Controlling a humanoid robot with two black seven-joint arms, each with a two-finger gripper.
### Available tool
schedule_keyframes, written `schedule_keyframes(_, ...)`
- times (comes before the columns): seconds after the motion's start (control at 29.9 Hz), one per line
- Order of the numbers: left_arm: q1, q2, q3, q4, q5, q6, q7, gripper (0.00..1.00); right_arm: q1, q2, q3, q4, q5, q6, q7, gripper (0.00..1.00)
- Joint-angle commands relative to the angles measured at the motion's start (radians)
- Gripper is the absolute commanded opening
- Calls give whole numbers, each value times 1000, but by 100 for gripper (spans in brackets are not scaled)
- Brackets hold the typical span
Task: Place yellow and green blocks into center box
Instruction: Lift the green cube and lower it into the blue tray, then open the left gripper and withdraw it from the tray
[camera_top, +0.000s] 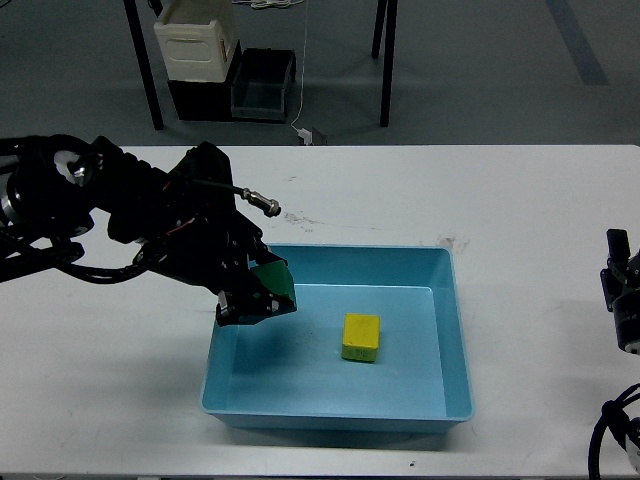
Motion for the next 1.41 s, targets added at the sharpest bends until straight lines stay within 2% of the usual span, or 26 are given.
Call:
schedule_keyframes(0.0,-3,-64,45,30,34,0,0,31,0,0,1,0,0,0,0,100)
schedule_keyframes(0.13,6,-124,81,82,93,0,0,32,0,0,-3,-1,0,0,0,100)
schedule_keyframes(0.3,6,-170,113,183,107,0,0,37,0,0,-6,-1,0,0,0,100)
schedule_keyframes(0.6,31,-178,110,192,91,0,0,56,0,0,-13,2,0,0,0,100)
schedule_keyframes(0.8,51,-181,102,192,87,0,0,64,0,0,-15,0,0,0,0,100)
schedule_keyframes(0.9,52,-198,99,192,71,0,0,78,0,0,-15,0,0,0,0,100)
schedule_keyframes(0.94,52,-201,99,192,58,0,0,85,0,0,-15,0,0,0,0,100)
schedule_keyframes(0.97,54,-210,92,194,35,0,0,95,0,0,-15,0,0,0,0,100)
schedule_keyframes(1.0,55,-216,81,197,10,0,0,100,0,0,-15,2,0,0,0,100)
schedule_keyframes(1.24,57,-192,-85,202,-171,0,0,100,12,0,-64,5,0,5,5,100)
schedule_keyframes(1.37,130,-160,-259,205,-391,0,0,100,38,0,-82,3,0,15,1,100)
